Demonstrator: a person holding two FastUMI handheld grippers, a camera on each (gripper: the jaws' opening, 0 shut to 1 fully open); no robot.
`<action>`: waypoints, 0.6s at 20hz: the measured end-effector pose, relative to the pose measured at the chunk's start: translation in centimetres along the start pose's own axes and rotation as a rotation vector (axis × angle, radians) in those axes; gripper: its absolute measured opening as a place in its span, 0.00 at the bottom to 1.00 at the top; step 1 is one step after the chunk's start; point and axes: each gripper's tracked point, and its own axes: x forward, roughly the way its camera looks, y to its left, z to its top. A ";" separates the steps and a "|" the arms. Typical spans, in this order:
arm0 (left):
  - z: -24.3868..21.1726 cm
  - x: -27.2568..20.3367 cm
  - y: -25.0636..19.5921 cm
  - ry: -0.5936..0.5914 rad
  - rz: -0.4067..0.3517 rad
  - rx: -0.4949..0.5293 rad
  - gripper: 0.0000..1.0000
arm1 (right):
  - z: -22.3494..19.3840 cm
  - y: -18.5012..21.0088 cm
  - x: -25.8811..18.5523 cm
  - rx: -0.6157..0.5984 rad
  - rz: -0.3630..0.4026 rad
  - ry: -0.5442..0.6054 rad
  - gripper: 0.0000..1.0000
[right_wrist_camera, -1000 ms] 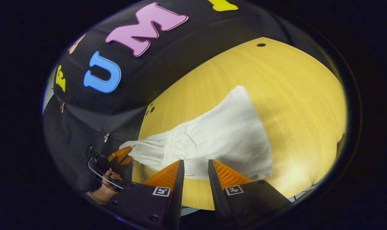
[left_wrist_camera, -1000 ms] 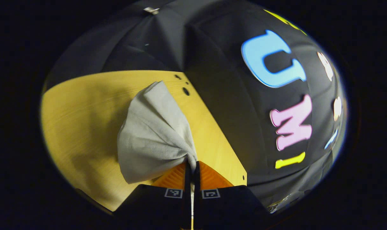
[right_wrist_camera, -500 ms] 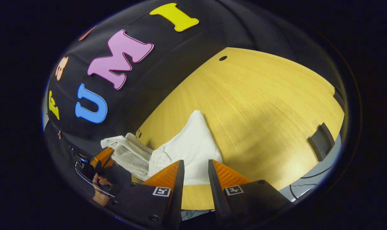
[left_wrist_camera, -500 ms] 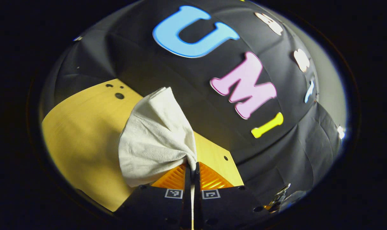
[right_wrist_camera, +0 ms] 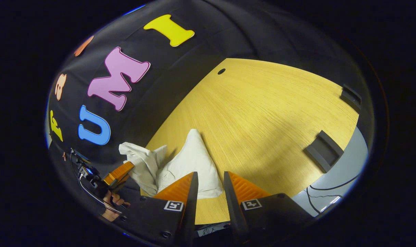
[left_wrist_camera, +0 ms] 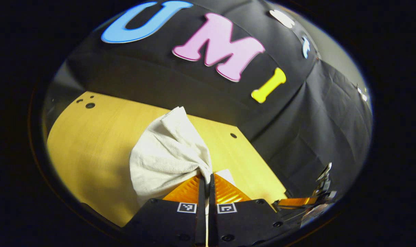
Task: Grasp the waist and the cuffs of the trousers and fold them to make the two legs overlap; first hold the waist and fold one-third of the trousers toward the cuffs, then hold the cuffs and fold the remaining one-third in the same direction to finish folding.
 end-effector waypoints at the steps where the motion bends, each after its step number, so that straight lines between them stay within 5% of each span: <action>1: -0.7 0.5 -0.6 0.025 0.007 0.060 0.08 | 0.2 -0.2 -0.2 0.004 -0.002 -0.001 0.47; 7: -3.4 1.5 -2.3 0.110 0.017 0.462 0.10 | 0.4 -0.8 -0.3 0.027 -0.009 -0.002 0.47; 12: -6.7 2.3 -4.3 0.151 -0.059 0.860 0.18 | 0.6 -1.8 -0.6 0.040 -0.028 -0.014 0.47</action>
